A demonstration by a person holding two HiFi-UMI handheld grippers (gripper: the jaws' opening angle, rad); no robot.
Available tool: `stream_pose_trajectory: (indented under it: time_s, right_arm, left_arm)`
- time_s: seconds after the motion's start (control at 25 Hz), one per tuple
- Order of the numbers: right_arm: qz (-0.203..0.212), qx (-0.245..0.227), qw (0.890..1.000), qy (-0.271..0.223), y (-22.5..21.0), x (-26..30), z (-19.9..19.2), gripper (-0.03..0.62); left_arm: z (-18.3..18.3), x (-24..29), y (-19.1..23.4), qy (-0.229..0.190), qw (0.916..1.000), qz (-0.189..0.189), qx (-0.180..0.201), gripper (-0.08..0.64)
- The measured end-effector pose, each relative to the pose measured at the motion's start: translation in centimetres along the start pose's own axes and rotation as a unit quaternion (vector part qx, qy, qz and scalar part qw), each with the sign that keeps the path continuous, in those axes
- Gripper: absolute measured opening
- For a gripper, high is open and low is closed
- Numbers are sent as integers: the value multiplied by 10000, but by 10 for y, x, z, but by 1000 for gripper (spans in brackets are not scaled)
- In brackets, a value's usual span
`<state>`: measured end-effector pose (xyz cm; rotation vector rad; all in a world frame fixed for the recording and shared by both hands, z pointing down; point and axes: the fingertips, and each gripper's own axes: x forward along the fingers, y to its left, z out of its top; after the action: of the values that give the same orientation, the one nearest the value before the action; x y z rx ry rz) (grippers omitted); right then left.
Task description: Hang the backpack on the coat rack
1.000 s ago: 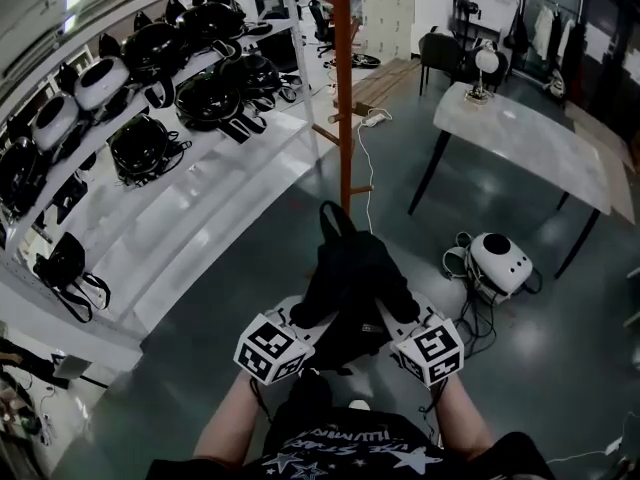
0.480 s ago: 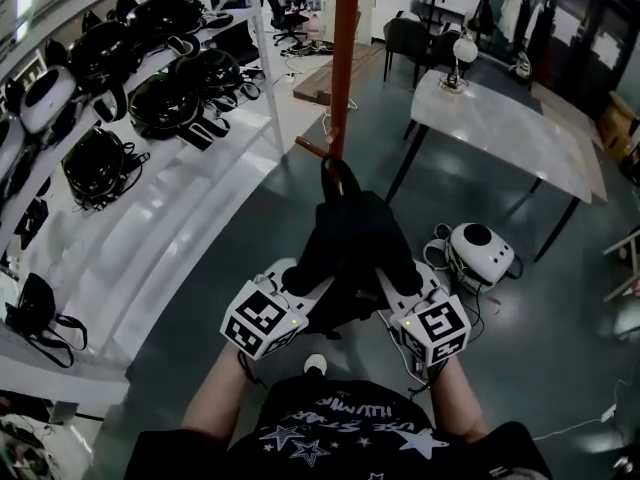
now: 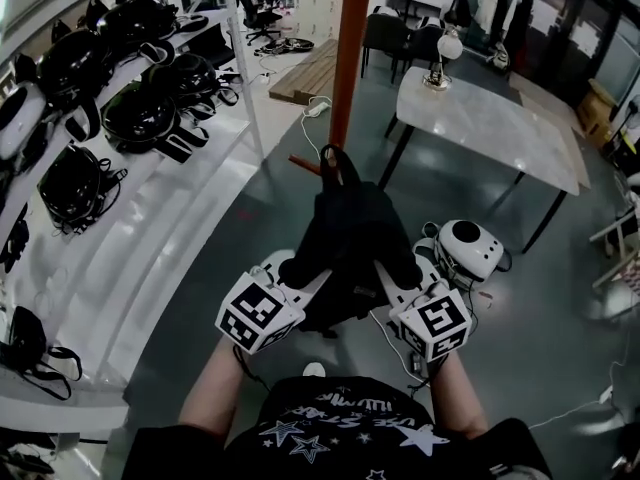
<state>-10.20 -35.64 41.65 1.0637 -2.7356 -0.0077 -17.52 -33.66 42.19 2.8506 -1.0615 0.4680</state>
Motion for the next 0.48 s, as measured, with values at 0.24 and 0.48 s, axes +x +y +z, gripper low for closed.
stream_pose_trajectory:
  time_s: [0.24, 0.48]
  right_arm:
    - [-123, 20, 9999, 59, -5, 9, -3, 25]
    - [-162, 31, 9998, 116, -3, 9, -6, 25]
  left_arm:
    - [-4, 7, 10, -90, 9998, -151, -98, 57]
    - [-8, 6, 11, -100, 9996, -203, -173, 57]
